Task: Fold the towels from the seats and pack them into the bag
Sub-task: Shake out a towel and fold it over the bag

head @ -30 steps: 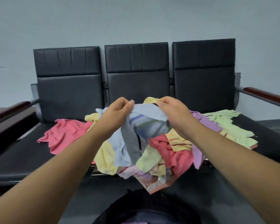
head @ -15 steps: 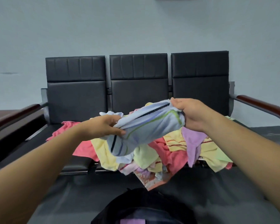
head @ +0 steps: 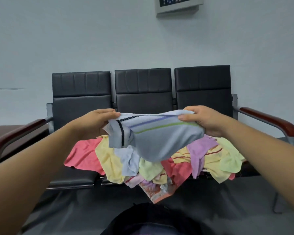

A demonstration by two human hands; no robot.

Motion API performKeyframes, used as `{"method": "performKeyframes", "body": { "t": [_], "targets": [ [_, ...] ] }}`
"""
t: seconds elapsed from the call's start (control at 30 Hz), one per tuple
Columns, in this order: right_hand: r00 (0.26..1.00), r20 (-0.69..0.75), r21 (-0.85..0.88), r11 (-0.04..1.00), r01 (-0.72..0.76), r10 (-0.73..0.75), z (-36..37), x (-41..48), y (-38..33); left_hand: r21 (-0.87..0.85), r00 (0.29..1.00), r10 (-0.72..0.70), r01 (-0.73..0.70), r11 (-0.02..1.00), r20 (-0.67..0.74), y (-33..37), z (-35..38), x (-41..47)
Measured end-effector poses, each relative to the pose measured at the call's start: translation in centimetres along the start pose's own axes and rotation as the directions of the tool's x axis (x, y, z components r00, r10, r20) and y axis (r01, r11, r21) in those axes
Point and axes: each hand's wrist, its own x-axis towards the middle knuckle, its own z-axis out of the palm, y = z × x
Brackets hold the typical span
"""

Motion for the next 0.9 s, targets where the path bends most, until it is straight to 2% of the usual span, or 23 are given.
{"method": "performKeyframes", "body": {
  "t": [0.1, 0.17, 0.2, 0.23, 0.27, 0.3, 0.33, 0.37, 0.4, 0.5, 0.6, 0.67, 0.73, 0.77, 0.9],
  "targets": [
    [0.987, 0.159, 0.421, 0.906, -0.041, -0.029, -0.6, -2.4, -3.2, -0.235, 0.993, -0.009, 0.036, 0.971, 0.116, 3.2, 1.5, -1.0],
    [0.983, 0.17, 0.524, 0.851, -0.034, -0.065, -0.9, -3.2, -4.7, -0.288, 0.998, 0.026, -0.008, 0.958, 0.06, 4.7, 2.0, -1.1],
    [0.986, 0.15, 0.503, 0.864, -0.012, -0.073, -0.8, -3.2, -5.1, -0.232, 0.998, 0.052, -0.041, 0.972, 0.044, 5.4, 2.3, -1.2],
    [0.992, 0.109, 0.443, 0.897, 0.003, -0.057, -0.8, -2.8, -5.1, -0.057, 0.997, 0.07, -0.068, 0.996, 0.041, 5.5, 2.1, -0.8],
    [1.0, 0.015, 0.355, 0.935, 0.015, -0.021, -0.8, -2.1, -5.0, 0.228, 0.998, 0.056, -0.058, 0.972, 0.015, 5.5, 1.8, -0.3],
    [0.993, -0.118, 0.27, 0.963, 0.013, 0.02, -0.9, -1.2, -4.6, 0.538, 0.999, 0.026, 0.0, 0.843, -0.04, 5.1, 1.3, 0.3],
    [0.967, -0.25, 0.206, 0.979, 0.003, 0.05, -1.0, -0.4, -4.1, 0.751, 0.995, 0.017, 0.066, 0.657, -0.102, 4.7, 1.0, 0.9],
    [0.933, -0.356, 0.159, 0.987, -0.001, 0.058, -1.3, 0.4, -3.3, 0.852, 0.989, 0.041, 0.103, 0.514, -0.145, 4.3, 0.8, 1.4],
    [0.906, -0.419, 0.114, 0.993, -0.008, 0.055, -1.4, 0.9, -2.6, 0.878, 0.985, 0.057, 0.116, 0.464, -0.16, 4.0, 0.9, 1.5],
    [0.881, -0.47, 0.031, 0.999, -0.034, 0.044, -1.5, 1.6, -0.8, 0.86, 0.987, 0.038, 0.115, 0.497, -0.154, 3.0, 0.7, 1.5],
    [0.89, -0.454, -0.034, 0.998, -0.051, 0.03, -1.6, 1.8, 0.4, 0.886, 0.989, -0.01, 0.139, 0.443, -0.15, 1.7, -0.4, 1.4],
    [0.901, -0.433, -0.109, 0.991, -0.077, 0.023, -1.6, 1.7, 0.9, 0.871, 0.982, 0.03, 0.15, 0.467, -0.186, 0.7, -1.4, 1.3],
    [0.916, -0.4, -0.084, 0.993, -0.078, 0.038, -1.6, 1.6, 1.4, 0.845, 0.971, 0.069, 0.164, 0.509, -0.23, -0.2, -2.4, 1.2],
    [0.927, -0.37, -0.056, 0.995, -0.079, 0.053, -1.8, 1.7, 1.7, 0.849, 0.971, 0.059, 0.173, 0.499, -0.233, -0.7, -2.8, 1.1],
    [0.959, -0.242, -0.047, 0.985, -0.165, 0.149, -2.0, 2.0, 3.3, 0.934, 0.979, -0.028, 0.203, 0.294, -0.204, -2.5, -3.5, 1.7]
  ]
}}
